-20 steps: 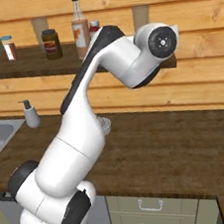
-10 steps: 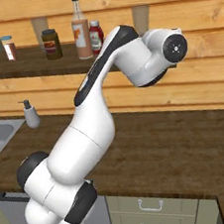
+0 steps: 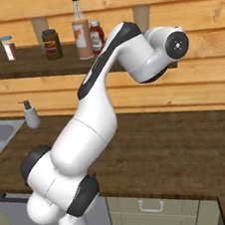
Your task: Put the shaker and condiment bottle from the counter next to their counterparts in the cabinet.
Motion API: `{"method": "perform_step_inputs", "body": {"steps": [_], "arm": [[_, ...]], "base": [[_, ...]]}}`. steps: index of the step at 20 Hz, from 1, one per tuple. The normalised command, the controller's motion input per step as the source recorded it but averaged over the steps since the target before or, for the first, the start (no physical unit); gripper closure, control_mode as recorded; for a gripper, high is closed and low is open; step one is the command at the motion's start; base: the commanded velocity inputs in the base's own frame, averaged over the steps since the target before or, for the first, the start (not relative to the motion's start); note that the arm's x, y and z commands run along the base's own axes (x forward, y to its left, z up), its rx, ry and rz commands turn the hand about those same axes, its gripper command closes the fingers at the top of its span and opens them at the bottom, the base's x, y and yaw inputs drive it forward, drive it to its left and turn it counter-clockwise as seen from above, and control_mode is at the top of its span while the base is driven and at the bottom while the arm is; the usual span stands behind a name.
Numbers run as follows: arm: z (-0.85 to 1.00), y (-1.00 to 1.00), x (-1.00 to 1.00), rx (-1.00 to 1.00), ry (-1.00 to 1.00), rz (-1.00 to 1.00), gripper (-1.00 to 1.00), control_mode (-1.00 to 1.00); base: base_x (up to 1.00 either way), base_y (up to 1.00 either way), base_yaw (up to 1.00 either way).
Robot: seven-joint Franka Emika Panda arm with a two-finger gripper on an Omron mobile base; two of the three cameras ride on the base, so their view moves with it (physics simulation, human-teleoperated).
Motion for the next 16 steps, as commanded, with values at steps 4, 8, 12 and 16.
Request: {"method": "perform_step_inputs", "body": {"steps": [4, 8, 12, 16], "arm": [[-0.08, 0.00, 0.11, 0.00, 0.00, 0.00, 1.00, -1.00], [-0.11, 0.00, 0.13, 0.00, 0.00, 0.00, 1.00, -1.00], [-0.12, 0.00, 0.15, 0.00, 0.00, 0.00, 1.00, -1.00], [-0.08, 0.00, 0.19, 0.00, 0.00, 0.00, 1.00, -1.00]], "base": [[0.00, 0.00, 0.00], [0.00, 0.00, 0.00], [0.00, 0.00, 0.00], [0.00, 0.00, 0.00]]}}
